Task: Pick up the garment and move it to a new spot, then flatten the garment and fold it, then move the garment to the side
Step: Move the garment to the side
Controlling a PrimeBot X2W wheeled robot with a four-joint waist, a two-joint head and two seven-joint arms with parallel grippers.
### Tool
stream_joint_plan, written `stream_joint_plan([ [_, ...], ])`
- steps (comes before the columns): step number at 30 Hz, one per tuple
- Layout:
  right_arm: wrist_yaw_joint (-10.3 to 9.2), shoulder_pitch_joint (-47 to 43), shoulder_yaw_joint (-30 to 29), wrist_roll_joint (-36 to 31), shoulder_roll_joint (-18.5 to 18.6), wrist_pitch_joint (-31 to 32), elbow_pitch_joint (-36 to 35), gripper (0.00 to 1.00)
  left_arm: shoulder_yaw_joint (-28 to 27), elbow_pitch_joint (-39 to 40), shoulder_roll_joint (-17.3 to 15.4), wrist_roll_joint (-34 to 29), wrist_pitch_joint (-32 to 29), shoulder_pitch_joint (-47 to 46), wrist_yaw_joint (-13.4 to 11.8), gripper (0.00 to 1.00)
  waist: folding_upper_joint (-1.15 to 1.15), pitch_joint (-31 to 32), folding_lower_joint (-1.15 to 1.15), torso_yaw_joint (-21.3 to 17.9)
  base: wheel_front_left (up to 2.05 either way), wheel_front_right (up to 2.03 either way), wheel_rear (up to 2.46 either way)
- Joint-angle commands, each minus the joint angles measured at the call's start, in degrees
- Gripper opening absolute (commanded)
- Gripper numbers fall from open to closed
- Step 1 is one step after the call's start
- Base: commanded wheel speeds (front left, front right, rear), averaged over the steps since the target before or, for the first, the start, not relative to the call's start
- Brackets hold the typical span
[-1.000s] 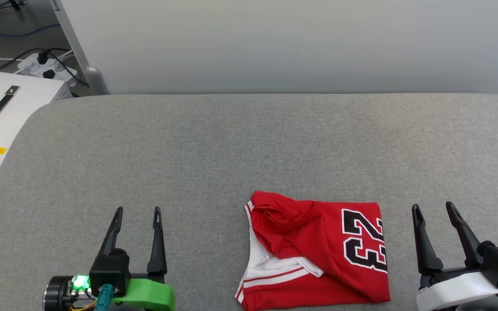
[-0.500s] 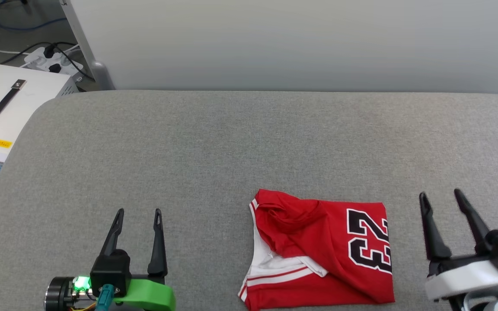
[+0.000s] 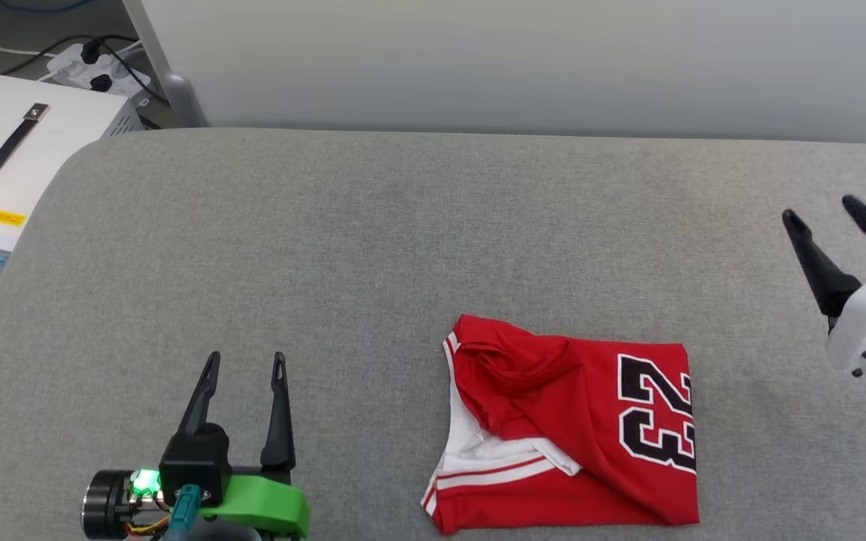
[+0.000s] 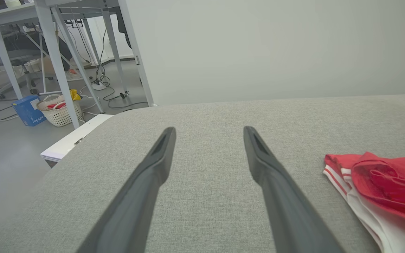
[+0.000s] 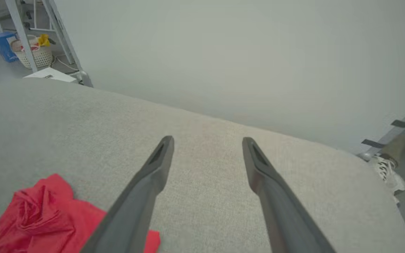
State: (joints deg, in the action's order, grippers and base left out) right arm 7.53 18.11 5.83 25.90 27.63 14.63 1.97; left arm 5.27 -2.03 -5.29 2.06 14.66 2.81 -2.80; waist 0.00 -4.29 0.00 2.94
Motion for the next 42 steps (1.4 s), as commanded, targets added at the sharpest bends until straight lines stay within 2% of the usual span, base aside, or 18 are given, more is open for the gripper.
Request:
stream_joint_plan([
  [1, -0.04, 0.51, 0.9, 3.35, 0.89, 4.25, 1.01, 1.0, -0.06, 0.08, 0.36, 0.16, 0.34, -1.29, 0.16, 1.0, 0.0, -0.6, 0.0, 0.2, 0.0, 0.0, 0.0],
  [6, -0.04, -1.1, 4.54, 13.78, 4.02, 18.12, 3.62, 1.0, 0.16, 0.15, 0.67, 0.08, 0.34, -2.26, 0.26, 1.0, 0.0, -1.98, 0.0, 0.62, 0.0, 0.0, 0.0],
  [12, -0.04, -4.47, 7.71, 21.73, 3.88, 25.47, 5.89, 1.0, 0.9, 0.25, 1.03, -0.11, 0.34, -3.42, 0.51, 1.0, 0.0, -3.8, 0.0, 1.56, 0.0, 0.0, 0.0],
  [17, -0.04, -6.1, 9.72, 24.26, 2.56, 26.46, 8.4, 1.0, 1.01, 0.3, 1.14, -0.23, 0.34, -4.25, 0.69, 1.0, 0.0, -5.54, 0.0, 2.44, 0.0, 0.0, 0.0],
  [26, -0.04, -4.95, 14.62, 27.27, -0.89, 24.25, 12.72, 1.0, 1.7, 0.18, 1.41, -0.47, 0.34, -6.55, 1.02, 1.0, 0.0, -8.7, 0.0, 4.09, 0.0, 0.0, 0.0],
  [34, -0.04, -4.12, 20.34, 27.8, -0.78, 20.34, 13.88, 1.0, 1.83, -0.19, 1.61, -0.38, 0.34, -7.47, 0.88, 1.0, 0.0, -9.0, 0.0, 5.21, 0.0, 0.0, 0.0],
  [36, -0.04, -3.63, 21.15, 27.93, -0.46, 18.18, 13.69, 0.16, 1.82, -0.25, 1.65, -0.34, 0.34, -7.34, 0.82, 1.0, 0.0, -8.82, 0.0, 5.31, 0.0, 0.0, 0.0],
  [37, -0.04, -3.33, 21.5, 28.04, -0.28, 17.18, 13.45, 0.0, 1.79, -0.27, 1.67, -0.32, 0.34, -7.24, 0.78, 1.0, 0.0, -8.7, 0.0, 5.31, 0.0, 0.0, 0.0],
  [42, -0.04, -0.88, 22.64, 27.76, 1.01, 11.21, 11.79, 0.0, 1.56, -0.43, 1.74, -0.29, 0.34, -6.63, 0.61, 1.0, 0.0, -7.66, 0.0, 4.91, 0.0, 0.0, 0.0],
])
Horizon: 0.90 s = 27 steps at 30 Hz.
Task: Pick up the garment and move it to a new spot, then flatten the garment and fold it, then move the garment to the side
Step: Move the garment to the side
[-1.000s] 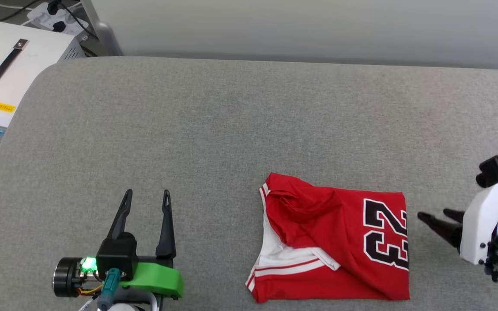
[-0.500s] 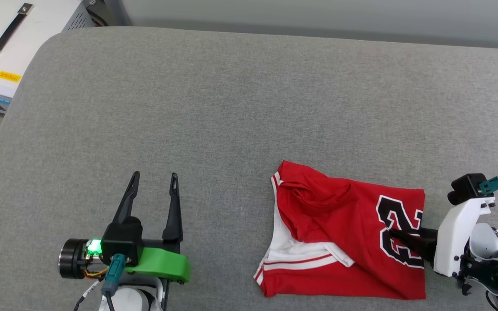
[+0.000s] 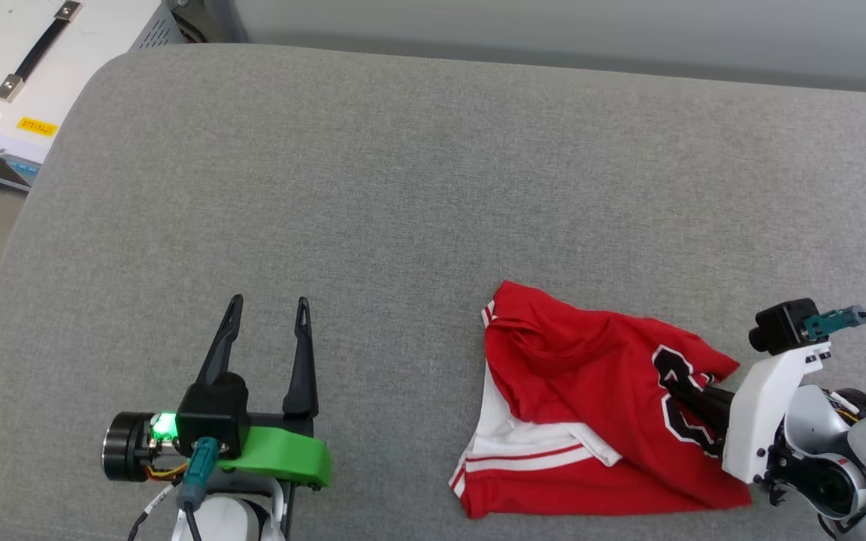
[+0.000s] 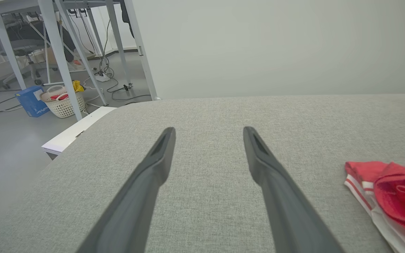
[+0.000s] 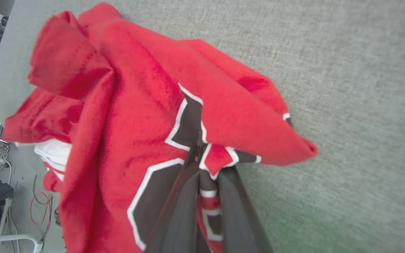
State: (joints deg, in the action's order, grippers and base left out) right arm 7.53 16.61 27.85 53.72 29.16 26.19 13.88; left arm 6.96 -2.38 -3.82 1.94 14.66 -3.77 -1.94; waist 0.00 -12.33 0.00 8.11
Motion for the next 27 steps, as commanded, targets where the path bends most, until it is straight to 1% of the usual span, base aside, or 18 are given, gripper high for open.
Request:
stream_joint_plan([
  [1, -0.04, 1.23, 0.91, -0.26, -0.11, -1.33, -0.64, 0.0, -0.18, -0.08, 0.28, -0.18, 0.34, 0.11, -0.28, 1.0, 0.0, 0.7, 0.0, -0.48, 0.0, 0.0, 0.0],
  [4, -0.04, 2.95, 1.35, -0.41, 0.77, -3.88, -1.85, 0.0, -0.3, -0.01, 0.31, -0.18, 0.34, 0.68, -0.38, 1.0, 0.0, 1.67, 0.0, -1.61, 0.0, 0.0, 0.0],
  [8, -0.04, 5.38, 3.49, -3.6, 3.29, -6.27, -4.4, 0.0, -0.52, 0.13, 0.35, -0.03, 0.34, 1.49, -0.41, 1.0, 0.0, 2.65, 0.0, -4.06, 0.0, 0.0, 0.0],
  [11, -0.04, 6.92, 5.41, -6.68, 5.72, -7.33, -6.79, 0.0, -0.76, 0.36, 0.37, 0.0, 0.34, 1.88, -0.45, 1.0, 0.0, 3.0, 0.0, -6.67, 0.0, 0.0, 0.0],
  [15, -0.04, 8.32, 6.53, -8.19, 8.18, -7.33, -9.31, 0.0, -1.1, 0.72, 0.34, -0.07, 0.34, 2.09, -0.47, 1.0, 0.0, 2.94, 0.0, -10.43, 0.0, 0.0, 0.0],
  [21, -0.04, 9.89, 5.78, -8.41, 11.29, -6.87, -10.55, 0.0, -1.45, 1.26, 0.25, -0.28, 0.34, 1.38, -0.37, 1.0, 0.0, 1.46, 0.0, -15.79, 0.0, 0.0, 0.0],
  [27, -0.04, 12.19, 3.5, -7.57, 13.98, -6.52, -8.88, 0.0, -1.79, 2.15, -0.2, -0.79, 0.34, -0.47, -0.25, 1.0, 0.0, -1.74, 0.0, -19.1, 0.0, 0.0, 0.0],
])
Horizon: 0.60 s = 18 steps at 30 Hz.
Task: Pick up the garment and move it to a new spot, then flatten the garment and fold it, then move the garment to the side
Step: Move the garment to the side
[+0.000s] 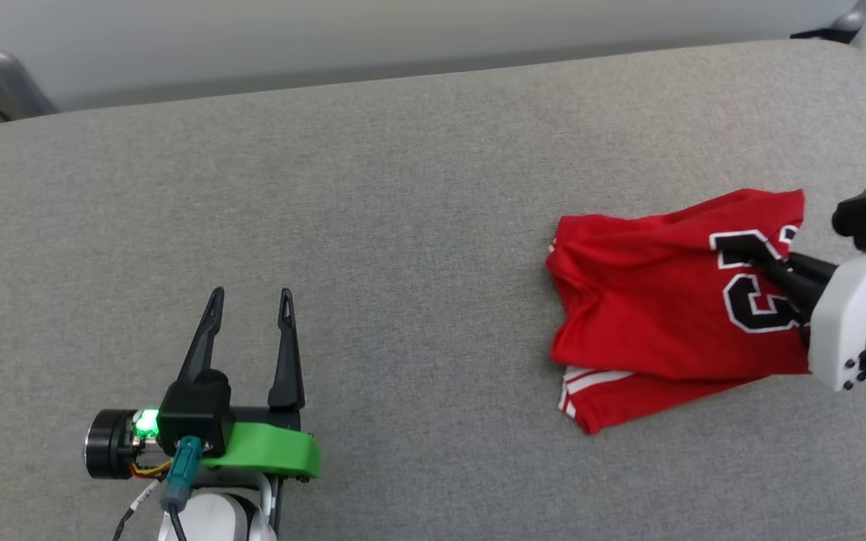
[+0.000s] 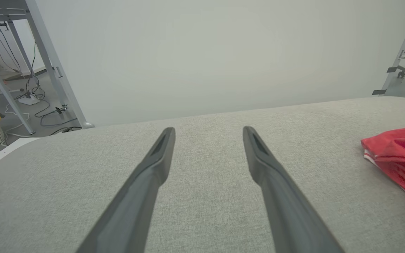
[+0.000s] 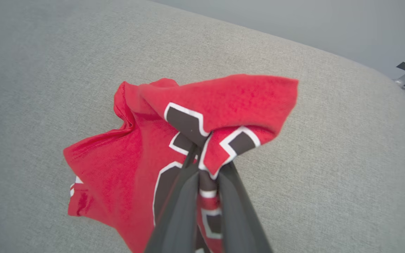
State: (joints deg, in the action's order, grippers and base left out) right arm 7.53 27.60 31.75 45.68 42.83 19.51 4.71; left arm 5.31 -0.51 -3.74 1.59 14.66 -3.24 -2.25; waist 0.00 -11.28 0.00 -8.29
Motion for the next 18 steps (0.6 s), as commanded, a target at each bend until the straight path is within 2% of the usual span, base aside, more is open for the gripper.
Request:
stream_joint_plan([
  [1, -0.04, 1.62, -0.81, 0.44, 0.78, 0.38, 0.86, 0.0, -0.2, 0.46, -0.39, -0.52, 0.34, -1.3, 0.07, 1.0, 0.0, -3.38, 0.0, -2.98, 0.0, 0.0, 0.0],
  [10, -0.04, 8.42, -5.35, -0.78, 7.04, 2.04, 10.25, 0.0, -0.55, 3.7, -1.78, -1.13, 0.34, -5.73, 0.4, 1.0, 0.0, -12.32, 0.0, -2.88, 0.0, 0.0, 0.0],
  [18, -0.04, 16.66, -7.84, -5.3, 9.93, 0.74, 22.12, 0.0, -0.7, 6.5, -2.73, -1.47, 0.34, -9.53, 0.42, 1.0, 0.0, -19.68, 0.0, -1.53, 0.0, 0.0, 0.0],
])
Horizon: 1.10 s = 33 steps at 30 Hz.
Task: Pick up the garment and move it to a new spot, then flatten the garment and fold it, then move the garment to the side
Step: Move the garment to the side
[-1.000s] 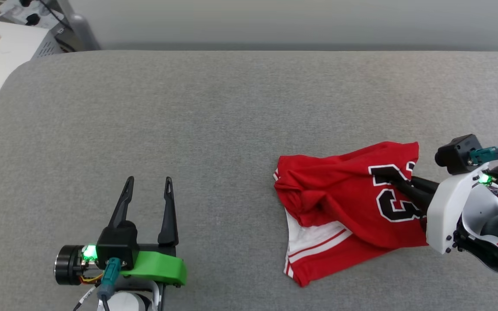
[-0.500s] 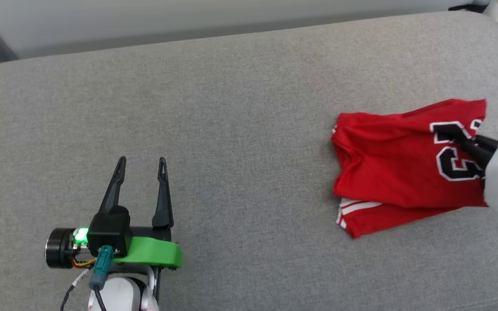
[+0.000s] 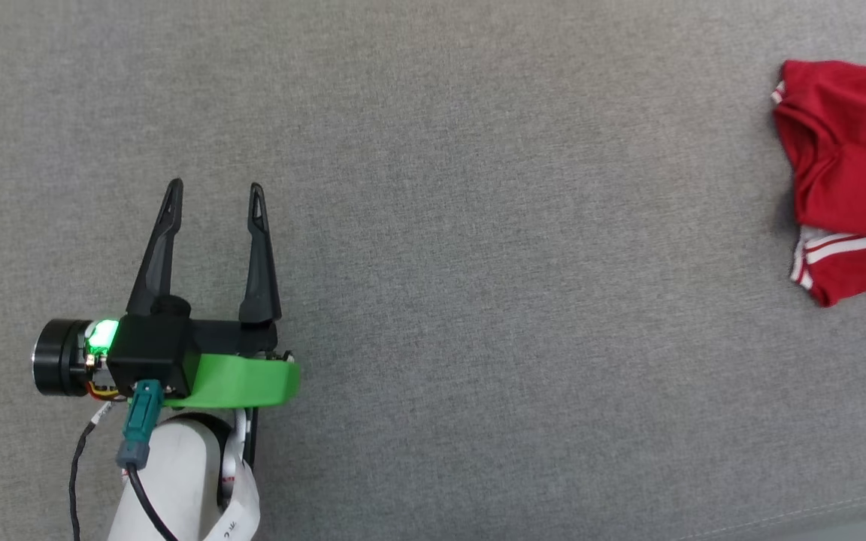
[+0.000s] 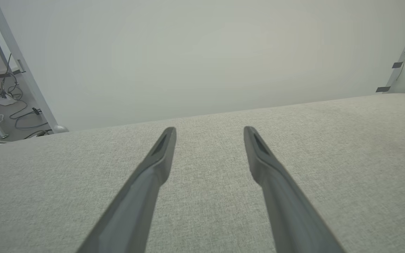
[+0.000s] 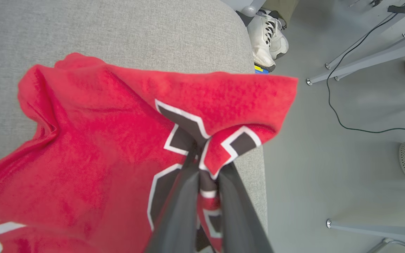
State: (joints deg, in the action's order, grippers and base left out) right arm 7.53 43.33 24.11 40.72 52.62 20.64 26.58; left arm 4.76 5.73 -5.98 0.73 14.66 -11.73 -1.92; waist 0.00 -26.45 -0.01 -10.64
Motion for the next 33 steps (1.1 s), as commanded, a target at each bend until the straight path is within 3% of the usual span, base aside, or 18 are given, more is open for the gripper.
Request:
stream_joint_plan([
  [1, -0.04, 2.05, -0.74, -0.97, 0.21, -0.92, 2.04, 0.0, -0.12, 0.62, -0.57, -0.67, 0.34, -1.49, 0.04, 1.0, 0.0, -5.29, 0.01, 1.05, 0.0, 0.0, 0.0],
  [13, -0.04, 9.21, -4.65, -6.63, -4.32, -6.53, 16.38, 0.0, -0.22, 2.58, -1.44, -0.86, 0.34, -2.17, -0.87, 1.0, 0.0, -6.84, 0.01, 1.83, 0.0, 0.0, 0.0],
  [14, -0.04, 9.27, -4.62, -6.95, -4.69, -6.84, 17.01, 0.21, -0.16, 2.54, -1.43, -0.86, 0.34, -1.99, -0.97, 1.0, 0.0, -6.51, 0.01, 1.88, 0.0, 0.0, 0.0],
  [15, -0.04, 9.33, -4.81, -7.23, -5.07, -7.23, 17.95, 0.49, -0.11, 2.41, -1.42, -0.82, 0.34, -1.78, -1.08, 1.0, 0.0, -5.97, 0.01, 1.94, 0.0, 0.0, 0.0],
  [16, -0.04, 9.32, -5.0, -7.35, -5.38, -7.47, 18.67, 1.0, -0.07, 2.28, -1.4, -0.77, 0.34, -1.6, -1.15, 1.0, 0.0, -5.54, 0.01, 2.0, 0.0, 0.0, 0.0],
  [24, -0.04, 7.24, -7.2, -9.45, -5.73, -17.08, 21.38, 1.0, 0.54, 0.86, -0.49, 0.12, 0.34, 1.04, -1.89, 1.0, 0.0, 1.42, 0.01, 3.94, 0.0, 0.0, 0.0],
  [33, -0.04, 3.62, -13.22, -14.27, -9.9, -34.06, 16.06, 1.0, -0.65, -1.47, 0.05, 1.6, 0.34, 6.88, -2.23, 1.0, 0.0, 10.21, 0.01, 6.03, 0.0, 0.0, 0.0],
])
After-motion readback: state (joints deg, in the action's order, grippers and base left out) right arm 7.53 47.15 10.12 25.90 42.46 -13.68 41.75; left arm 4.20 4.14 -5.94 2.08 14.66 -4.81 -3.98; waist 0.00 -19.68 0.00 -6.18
